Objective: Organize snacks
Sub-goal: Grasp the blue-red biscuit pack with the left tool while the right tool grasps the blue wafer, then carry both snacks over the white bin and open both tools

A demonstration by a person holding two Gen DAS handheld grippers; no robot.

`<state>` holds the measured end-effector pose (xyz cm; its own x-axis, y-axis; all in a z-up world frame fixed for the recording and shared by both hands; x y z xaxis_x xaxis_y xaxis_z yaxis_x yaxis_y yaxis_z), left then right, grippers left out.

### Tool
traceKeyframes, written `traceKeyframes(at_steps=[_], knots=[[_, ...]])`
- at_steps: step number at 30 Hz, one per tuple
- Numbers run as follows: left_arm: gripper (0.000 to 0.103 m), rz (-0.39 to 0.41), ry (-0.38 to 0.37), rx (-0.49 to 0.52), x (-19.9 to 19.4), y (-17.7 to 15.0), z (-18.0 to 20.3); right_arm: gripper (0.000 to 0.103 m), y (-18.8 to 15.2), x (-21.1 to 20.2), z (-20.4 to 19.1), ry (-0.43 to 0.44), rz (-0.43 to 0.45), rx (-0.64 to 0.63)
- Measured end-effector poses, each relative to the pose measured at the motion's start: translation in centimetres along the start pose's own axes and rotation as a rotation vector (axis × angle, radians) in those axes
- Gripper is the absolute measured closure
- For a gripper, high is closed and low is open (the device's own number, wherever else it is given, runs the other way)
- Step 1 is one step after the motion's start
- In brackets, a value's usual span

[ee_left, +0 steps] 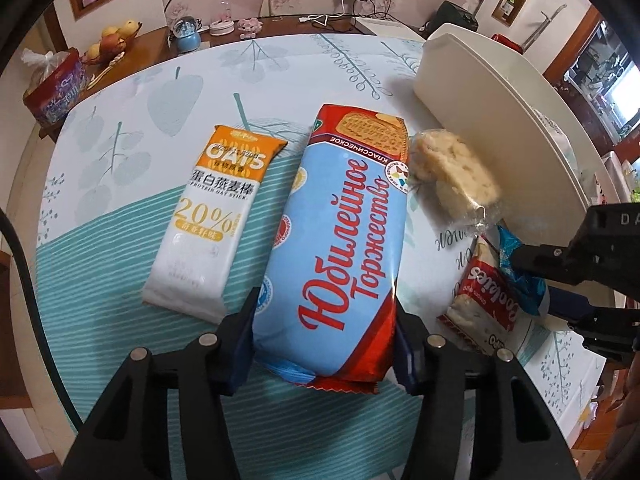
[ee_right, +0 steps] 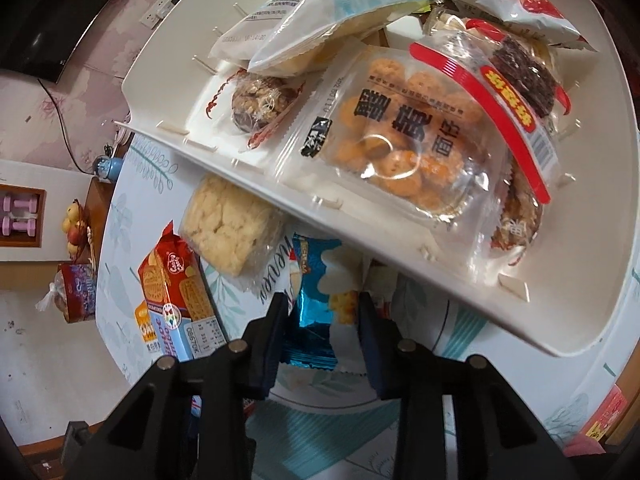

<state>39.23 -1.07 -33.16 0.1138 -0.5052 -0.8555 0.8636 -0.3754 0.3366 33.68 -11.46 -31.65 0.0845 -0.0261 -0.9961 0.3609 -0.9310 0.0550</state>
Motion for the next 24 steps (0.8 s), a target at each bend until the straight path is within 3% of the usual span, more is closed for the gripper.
traceKeyframes(at_steps=[7, 24], knots=[[0.049, 0.011, 0.005, -0.019, -1.3, -1.6, 0.3, 0.068, -1.7, -1.0, 1.2, 0.018, -0.003, -0.036], [0.051, 0.105, -0.032, -0.073, -6.9, -6.7, 1.5, 0.068, -9.3, -4.0, 3.6, 0.088, 0.007, -0.194]])
Point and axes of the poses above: each gripper's, at about its wrist camera, not at the fingertips, and x roughly the way its jaws point, z to its right, y to its top, the point moved 7 cm from there along x, roughly the way its jaws point, and after that the axes turned 14 degrees about -y, right-handed, at the moved point
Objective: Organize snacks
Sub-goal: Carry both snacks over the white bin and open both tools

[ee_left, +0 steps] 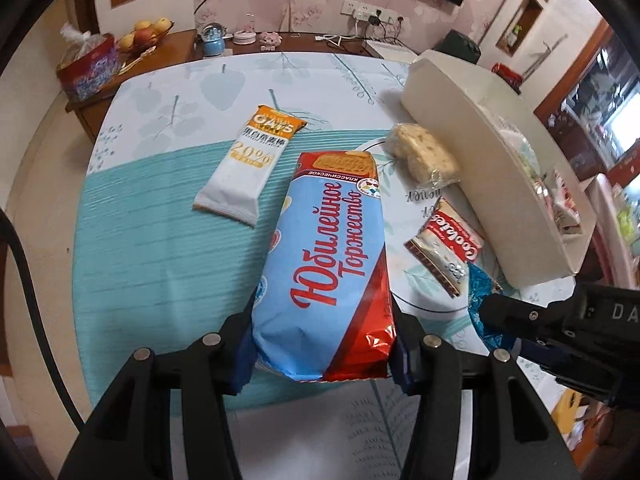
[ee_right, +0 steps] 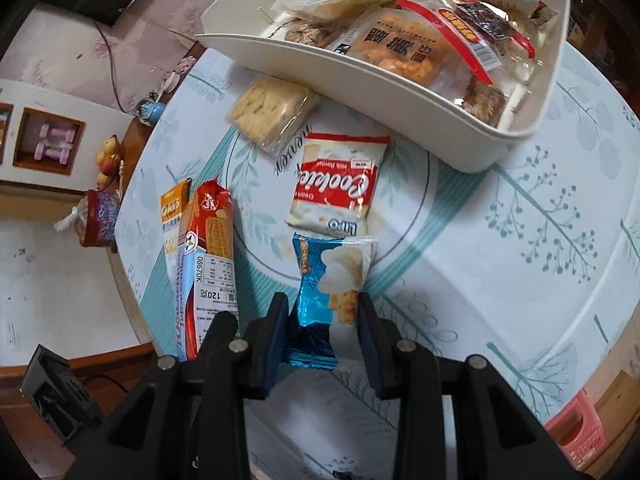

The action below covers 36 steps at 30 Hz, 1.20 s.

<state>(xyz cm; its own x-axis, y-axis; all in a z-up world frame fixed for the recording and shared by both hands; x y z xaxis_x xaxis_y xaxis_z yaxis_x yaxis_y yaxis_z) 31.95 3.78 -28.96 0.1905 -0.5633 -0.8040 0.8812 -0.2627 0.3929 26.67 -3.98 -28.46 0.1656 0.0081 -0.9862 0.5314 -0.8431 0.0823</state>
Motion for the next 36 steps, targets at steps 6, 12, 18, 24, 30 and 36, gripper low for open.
traceKeyframes(at_steps=[6, 12, 18, 24, 30, 36], knots=[[0.051, 0.011, -0.008, 0.015, -1.6, -0.8, 0.4, 0.069, -0.9, -1.5, 1.1, 0.020, 0.034, -0.029], [0.051, 0.086, -0.051, 0.028, -3.9, -0.3, 1.9, 0.069, -0.9, -2.7, 1.0, 0.035, 0.064, -0.072], [0.051, 0.148, -0.079, 0.042, -5.5, 1.4, 4.2, 0.069, -0.2, -4.1, 1.7, 0.029, 0.118, -0.147], [0.051, 0.208, -0.086, 0.042, -6.1, 3.3, 7.0, 0.069, 1.5, -5.6, 3.0, 0.028, 0.181, -0.254], [0.051, 0.249, -0.090, 0.040, -5.5, 4.8, 10.6, 0.069, 4.6, -7.2, 4.1, 0.036, 0.270, -0.342], [0.051, 0.286, -0.086, 0.004, -3.9, 6.5, 14.5, 0.069, 8.4, -8.7, 5.2, 0.040, 0.357, -0.464]])
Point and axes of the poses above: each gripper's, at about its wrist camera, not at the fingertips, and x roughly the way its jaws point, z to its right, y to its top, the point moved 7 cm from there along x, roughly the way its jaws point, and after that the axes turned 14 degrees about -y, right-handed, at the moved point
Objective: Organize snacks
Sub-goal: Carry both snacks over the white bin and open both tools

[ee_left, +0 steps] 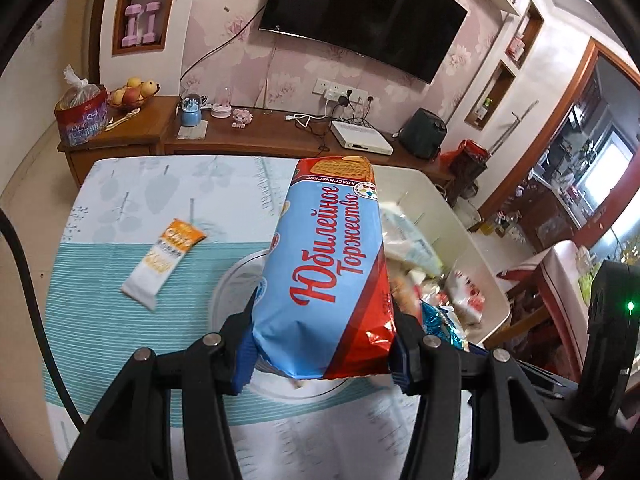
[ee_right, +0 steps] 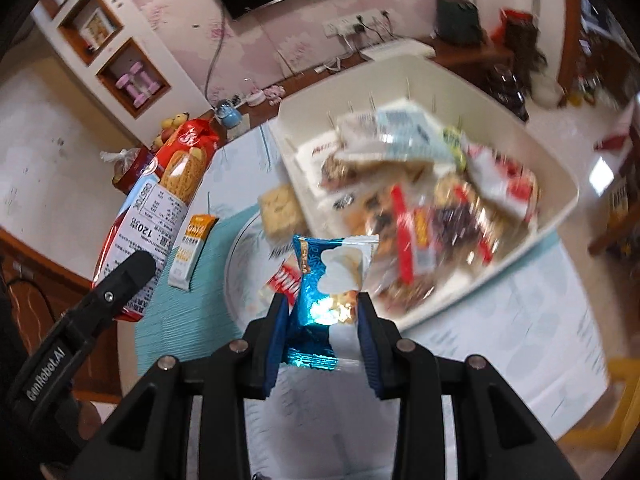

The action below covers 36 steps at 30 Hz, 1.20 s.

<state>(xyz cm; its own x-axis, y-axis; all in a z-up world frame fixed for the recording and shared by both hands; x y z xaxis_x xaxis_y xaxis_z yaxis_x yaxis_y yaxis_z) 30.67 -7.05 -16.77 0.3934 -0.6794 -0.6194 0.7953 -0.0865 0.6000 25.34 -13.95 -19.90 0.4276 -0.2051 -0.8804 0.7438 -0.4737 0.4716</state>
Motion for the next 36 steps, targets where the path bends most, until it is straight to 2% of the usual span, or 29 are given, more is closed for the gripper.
traceKeyframes(at_steps=[11, 15, 22, 27, 29, 34, 36], knots=[[0.051, 0.055, -0.009, -0.055, 6.0, 1.0, 5.7, 0.069, 3.8, 0.5, 5.2, -0.001, 0.140, -0.228], [0.051, 0.038, -0.008, -0.073, 8.2, 0.8, 6.6, 0.069, 4.6, 1.4, 6.9, -0.013, 0.174, -0.278], [0.051, 0.002, 0.031, -0.091, 11.1, 0.7, 7.3, 0.068, 5.8, 3.5, 9.5, -0.020, 0.162, -0.293], [0.050, 0.006, 0.099, -0.079, 11.3, 0.9, 7.0, 0.068, 6.5, 4.3, 10.1, -0.007, 0.161, -0.289], [0.050, 0.011, 0.099, -0.092, 11.2, 0.9, 6.7, 0.067, 6.6, 4.7, 10.2, -0.004, 0.152, -0.286], [0.049, 0.026, 0.104, -0.104, 10.8, 1.4, 6.6, 0.051, 6.7, 5.2, 10.6, 0.004, 0.133, -0.257], [0.048, 0.018, 0.103, -0.101, 10.8, 1.4, 6.6, 0.051, 6.8, 5.3, 10.6, 0.003, 0.127, -0.253]])
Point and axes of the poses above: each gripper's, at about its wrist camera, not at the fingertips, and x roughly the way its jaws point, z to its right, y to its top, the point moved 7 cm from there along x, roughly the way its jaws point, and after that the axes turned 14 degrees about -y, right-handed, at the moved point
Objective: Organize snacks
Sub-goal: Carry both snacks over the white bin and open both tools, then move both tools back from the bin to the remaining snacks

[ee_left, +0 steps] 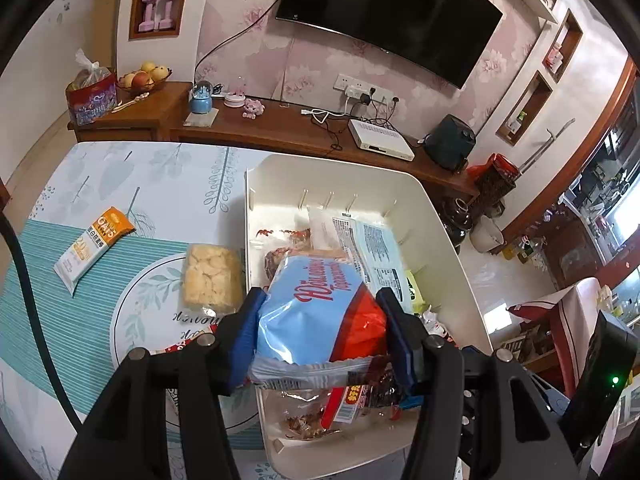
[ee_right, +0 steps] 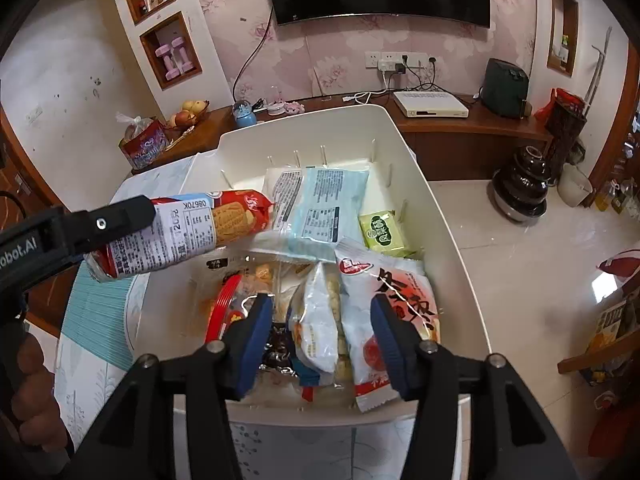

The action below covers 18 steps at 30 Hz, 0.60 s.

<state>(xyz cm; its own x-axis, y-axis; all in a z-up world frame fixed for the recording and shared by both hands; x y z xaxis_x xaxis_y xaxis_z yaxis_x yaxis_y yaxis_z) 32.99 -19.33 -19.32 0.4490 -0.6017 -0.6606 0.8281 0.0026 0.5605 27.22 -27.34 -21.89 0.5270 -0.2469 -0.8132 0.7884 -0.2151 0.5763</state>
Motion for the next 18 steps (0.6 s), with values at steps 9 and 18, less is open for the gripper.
traceKeyframes(at_steps=[9, 18], knots=[[0.035, -0.009, -0.078, -0.024, -0.5, -0.7, 0.7, 0.051, -0.2, -0.4, 0.0, -0.026, 0.006, 0.017], [0.026, 0.054, -0.088, 0.005, -4.1, 0.0, -0.7, 0.051, -1.2, -1.3, -1.5, -0.031, -0.023, 0.060]])
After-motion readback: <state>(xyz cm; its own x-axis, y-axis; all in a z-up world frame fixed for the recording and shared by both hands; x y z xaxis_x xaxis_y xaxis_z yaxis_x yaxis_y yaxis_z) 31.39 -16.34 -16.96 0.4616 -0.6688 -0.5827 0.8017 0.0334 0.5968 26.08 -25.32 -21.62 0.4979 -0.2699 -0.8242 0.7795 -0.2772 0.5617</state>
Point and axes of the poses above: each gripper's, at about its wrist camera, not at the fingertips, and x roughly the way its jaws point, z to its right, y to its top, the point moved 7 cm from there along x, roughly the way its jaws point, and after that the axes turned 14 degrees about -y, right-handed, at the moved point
